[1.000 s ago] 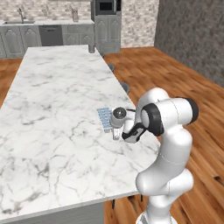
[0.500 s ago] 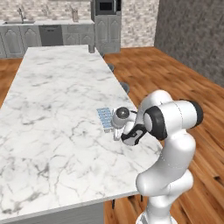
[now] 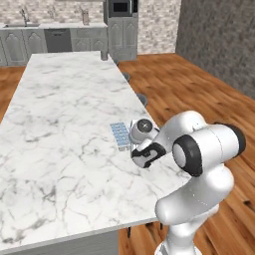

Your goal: Open the freezer door, pick up the ice cube tray from the freezer, and place it on the dining counter.

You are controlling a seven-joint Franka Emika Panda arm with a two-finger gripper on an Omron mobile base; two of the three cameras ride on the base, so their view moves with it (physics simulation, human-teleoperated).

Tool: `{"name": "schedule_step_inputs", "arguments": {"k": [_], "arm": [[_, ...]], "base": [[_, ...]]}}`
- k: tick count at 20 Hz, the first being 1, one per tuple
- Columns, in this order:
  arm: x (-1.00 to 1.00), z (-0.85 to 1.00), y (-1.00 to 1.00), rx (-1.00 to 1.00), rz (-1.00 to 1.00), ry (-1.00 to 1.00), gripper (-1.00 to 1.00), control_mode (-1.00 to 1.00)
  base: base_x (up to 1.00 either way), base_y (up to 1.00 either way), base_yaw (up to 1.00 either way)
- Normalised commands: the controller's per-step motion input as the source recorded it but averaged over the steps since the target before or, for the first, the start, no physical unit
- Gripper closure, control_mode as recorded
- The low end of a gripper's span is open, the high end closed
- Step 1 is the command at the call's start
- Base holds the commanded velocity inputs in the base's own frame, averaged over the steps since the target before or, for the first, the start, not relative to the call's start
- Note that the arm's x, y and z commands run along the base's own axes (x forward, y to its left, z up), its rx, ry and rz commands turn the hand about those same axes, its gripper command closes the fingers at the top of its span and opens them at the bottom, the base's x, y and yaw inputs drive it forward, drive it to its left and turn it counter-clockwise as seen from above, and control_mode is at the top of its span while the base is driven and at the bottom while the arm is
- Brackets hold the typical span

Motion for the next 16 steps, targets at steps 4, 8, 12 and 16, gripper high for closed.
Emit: {"name": "schedule_step_inputs", "arguments": {"k": [4, 8, 12, 16], "arm": [[0.0, 0.96, 0.0, 0.0, 0.0, 0.09, -1.0, -1.0], [-0.08, 1.0, 0.0, 0.0, 0.0, 0.1, -1.0, -1.0], [-0.41, 1.0, 0.0, 0.0, -0.01, 0.11, -1.0, -1.0], [-0.86, 0.92, 0.0, 0.0, -0.07, 0.09, -1.0, -1.0]], "base": [[0.0, 0.0, 0.0], [0.0, 0.0, 0.0], [0.0, 0.0, 0.0], [0.0, 0.0, 0.0]]}}
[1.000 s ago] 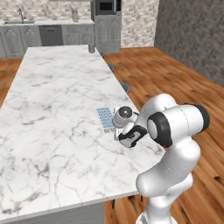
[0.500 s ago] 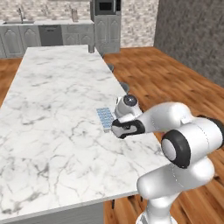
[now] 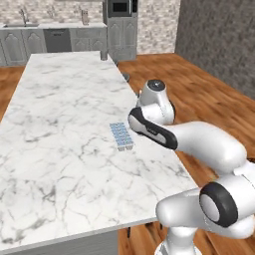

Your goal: Open the freezer door, pick up the ice cube tray from the freezer, and place it on the dining counter.

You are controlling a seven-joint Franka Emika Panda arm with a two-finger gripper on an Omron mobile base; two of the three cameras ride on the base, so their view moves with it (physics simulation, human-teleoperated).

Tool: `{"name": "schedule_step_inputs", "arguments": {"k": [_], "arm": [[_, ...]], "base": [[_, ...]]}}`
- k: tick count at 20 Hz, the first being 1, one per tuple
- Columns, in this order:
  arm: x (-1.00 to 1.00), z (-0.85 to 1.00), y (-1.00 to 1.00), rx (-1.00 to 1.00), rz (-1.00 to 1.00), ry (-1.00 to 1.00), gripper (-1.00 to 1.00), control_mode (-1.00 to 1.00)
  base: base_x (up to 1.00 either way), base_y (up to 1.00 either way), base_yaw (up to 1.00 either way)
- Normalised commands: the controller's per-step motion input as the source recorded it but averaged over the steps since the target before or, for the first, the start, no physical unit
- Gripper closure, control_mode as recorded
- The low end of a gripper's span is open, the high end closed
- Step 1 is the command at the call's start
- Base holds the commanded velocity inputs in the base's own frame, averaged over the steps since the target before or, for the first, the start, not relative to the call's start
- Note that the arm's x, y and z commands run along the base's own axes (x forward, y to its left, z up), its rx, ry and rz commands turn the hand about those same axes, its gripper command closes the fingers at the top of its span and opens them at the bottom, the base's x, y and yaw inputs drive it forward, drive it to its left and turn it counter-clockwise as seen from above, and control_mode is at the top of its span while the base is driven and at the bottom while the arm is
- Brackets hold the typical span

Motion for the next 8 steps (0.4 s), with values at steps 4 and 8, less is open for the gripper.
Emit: {"name": "schedule_step_inputs", "arguments": {"k": [4, 8], "arm": [[-1.0, 0.7, 0.0, 0.0, -0.13, 0.04, -1.0, -1.0], [-1.0, 0.52, 0.0, 0.0, -0.16, 0.0, -1.0, -1.0]], "base": [[0.0, 0.0, 0.0], [0.0, 0.0, 0.0]]}}
